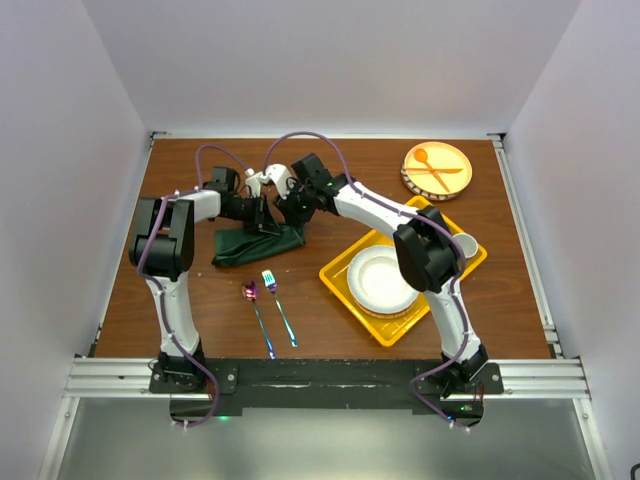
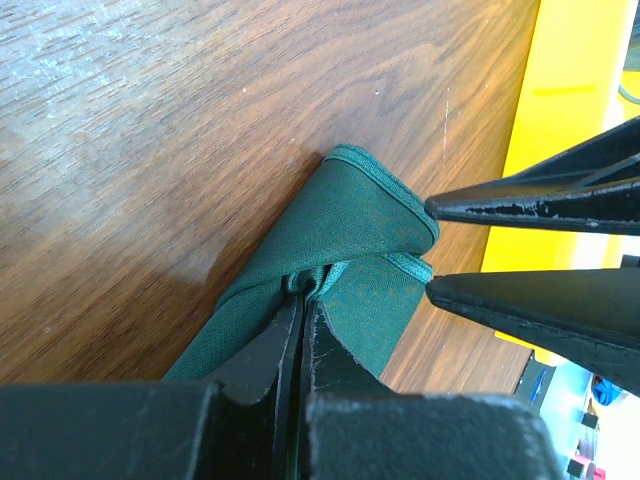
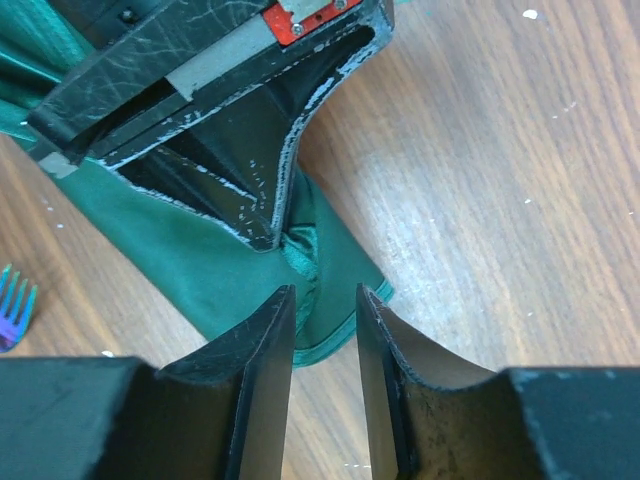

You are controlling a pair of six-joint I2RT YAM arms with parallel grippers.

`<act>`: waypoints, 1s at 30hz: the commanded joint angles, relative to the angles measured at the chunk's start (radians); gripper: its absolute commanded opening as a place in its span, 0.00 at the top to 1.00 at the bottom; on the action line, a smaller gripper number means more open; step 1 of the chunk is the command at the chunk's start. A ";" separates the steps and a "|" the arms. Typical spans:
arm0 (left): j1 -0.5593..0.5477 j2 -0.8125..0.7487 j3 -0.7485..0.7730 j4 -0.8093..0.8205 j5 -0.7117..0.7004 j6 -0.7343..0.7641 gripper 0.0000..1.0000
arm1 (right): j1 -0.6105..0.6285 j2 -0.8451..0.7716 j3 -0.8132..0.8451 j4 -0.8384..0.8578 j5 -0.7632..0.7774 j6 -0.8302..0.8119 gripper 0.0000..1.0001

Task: Fold the napkin into a case and place the utensils inside
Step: Stuff the top corner of the smaller-rectangle-folded napkin at the center of the board.

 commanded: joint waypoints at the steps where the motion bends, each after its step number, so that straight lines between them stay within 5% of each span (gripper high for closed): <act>1: 0.002 0.042 -0.014 -0.030 -0.068 0.029 1.00 | 0.006 0.035 0.043 0.006 0.028 -0.053 0.65; 8: 0.002 0.039 -0.014 -0.030 -0.068 0.024 1.00 | 0.006 0.063 0.040 0.015 0.049 -0.087 0.69; 12: 0.002 0.038 -0.017 -0.027 -0.068 0.024 1.00 | 0.006 0.051 0.032 0.030 0.058 -0.085 0.89; 15: 0.002 0.038 -0.017 -0.026 -0.068 0.023 1.00 | 0.006 0.045 0.041 0.033 0.064 -0.069 0.82; 17: 0.002 0.039 -0.019 -0.024 -0.068 0.023 1.00 | 0.006 0.043 0.044 0.044 0.073 -0.058 0.69; 30: 0.001 0.036 -0.023 -0.024 -0.072 0.024 1.00 | 0.008 0.035 0.058 0.068 0.097 -0.033 0.71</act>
